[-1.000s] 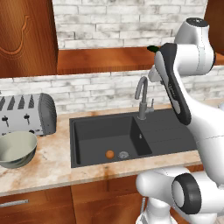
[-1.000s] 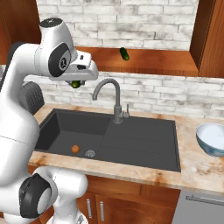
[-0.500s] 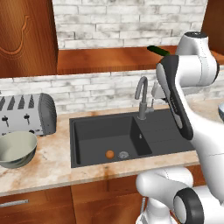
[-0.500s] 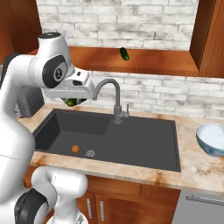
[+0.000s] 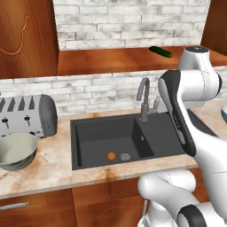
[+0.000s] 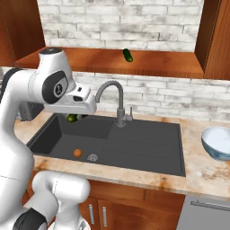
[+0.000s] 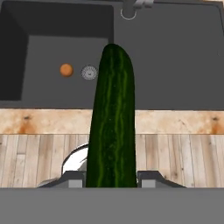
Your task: Pick the cucumbers from the cabinet and place them in one bowl. Pick the tangerine from the sink and place it in the other bowl.
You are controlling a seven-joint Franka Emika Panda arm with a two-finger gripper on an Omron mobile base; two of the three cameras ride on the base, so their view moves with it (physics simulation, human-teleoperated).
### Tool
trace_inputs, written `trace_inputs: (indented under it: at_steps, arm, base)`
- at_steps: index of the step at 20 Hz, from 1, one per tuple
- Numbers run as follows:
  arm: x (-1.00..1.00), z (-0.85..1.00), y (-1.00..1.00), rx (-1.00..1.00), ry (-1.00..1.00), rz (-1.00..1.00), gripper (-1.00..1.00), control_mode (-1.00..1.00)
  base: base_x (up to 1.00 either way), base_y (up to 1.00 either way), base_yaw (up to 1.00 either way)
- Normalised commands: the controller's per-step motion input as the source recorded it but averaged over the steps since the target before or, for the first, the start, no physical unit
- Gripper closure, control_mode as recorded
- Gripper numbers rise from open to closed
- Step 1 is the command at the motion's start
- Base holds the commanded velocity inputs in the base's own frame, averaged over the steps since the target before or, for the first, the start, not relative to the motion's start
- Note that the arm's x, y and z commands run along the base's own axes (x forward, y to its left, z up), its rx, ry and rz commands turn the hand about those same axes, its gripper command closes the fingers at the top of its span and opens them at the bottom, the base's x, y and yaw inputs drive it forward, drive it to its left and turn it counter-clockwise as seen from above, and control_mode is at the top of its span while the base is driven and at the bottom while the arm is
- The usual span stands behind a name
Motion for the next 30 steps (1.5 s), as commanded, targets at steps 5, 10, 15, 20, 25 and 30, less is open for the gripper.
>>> trace_inputs:
  at_steps: [5,10,15,20,25,30]
  arm:
    - [0.0,0.0,0.0,0.0,0.0,0.0,1.0,-1.0]
    - [0.0,0.0,0.0,0.0,0.0,0.0,1.0,1.0]
    - [0.0,0.0,0.0,0.0,0.0,0.0,1.0,1.0]
    - [0.0,0.0,0.0,0.0,0.0,0.0,1.0,1.0]
    - [0.0,0.0,0.0,0.0,0.0,0.0,1.0,1.0]
    - [0.0,0.0,0.0,0.0,0.0,0.0,1.0,1.0]
  base:
    - [0.0,0.0,0.0]
    - [-0.4,-0.16,-0.02]
    - [-0.62,-0.95,-0.06]
    - [-0.05,-0.64,-0.02]
    - [0.07,-0.57,-0.01]
    - [0.03,-0.76,0.01]
